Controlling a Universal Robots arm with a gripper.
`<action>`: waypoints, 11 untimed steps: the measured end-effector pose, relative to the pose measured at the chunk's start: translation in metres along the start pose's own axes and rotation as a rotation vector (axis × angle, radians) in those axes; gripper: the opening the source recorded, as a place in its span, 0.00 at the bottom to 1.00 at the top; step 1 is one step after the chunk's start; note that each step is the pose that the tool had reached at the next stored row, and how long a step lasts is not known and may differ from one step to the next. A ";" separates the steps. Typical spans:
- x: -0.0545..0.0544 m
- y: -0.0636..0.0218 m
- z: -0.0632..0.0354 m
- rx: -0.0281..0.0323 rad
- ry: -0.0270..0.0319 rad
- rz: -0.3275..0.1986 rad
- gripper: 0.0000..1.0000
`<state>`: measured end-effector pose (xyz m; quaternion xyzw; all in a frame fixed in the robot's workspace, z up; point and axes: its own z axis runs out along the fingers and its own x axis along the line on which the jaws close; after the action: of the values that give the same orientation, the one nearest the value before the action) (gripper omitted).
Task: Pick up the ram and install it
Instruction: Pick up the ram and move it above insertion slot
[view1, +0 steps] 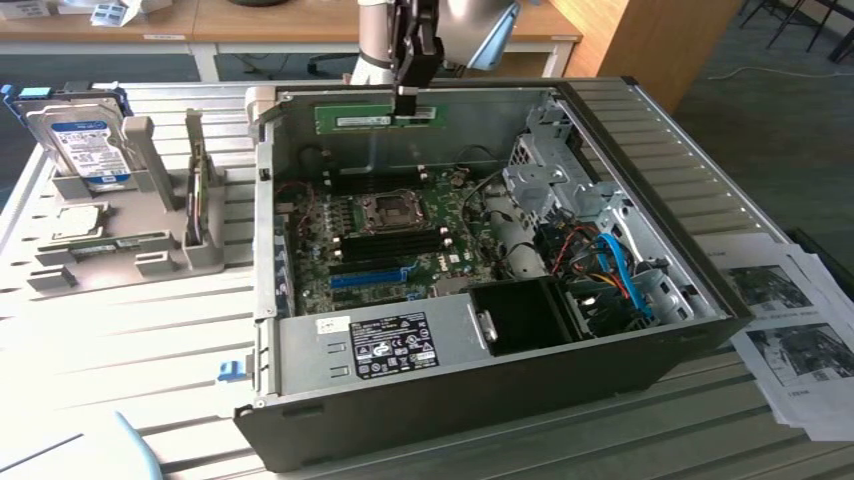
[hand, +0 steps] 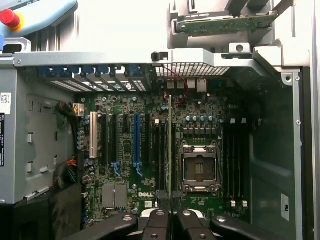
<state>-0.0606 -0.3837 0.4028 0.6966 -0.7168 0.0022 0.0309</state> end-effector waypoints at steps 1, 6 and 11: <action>0.000 -0.0011 0.0000 0.0000 0.0000 0.000 0.11; 0.000 -0.0035 -0.0002 0.0000 0.0000 0.000 0.11; 0.000 -0.0035 -0.0001 0.0000 -0.0001 0.000 0.11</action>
<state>-0.0571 -0.3837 0.4027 0.6966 -0.7168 0.0022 0.0309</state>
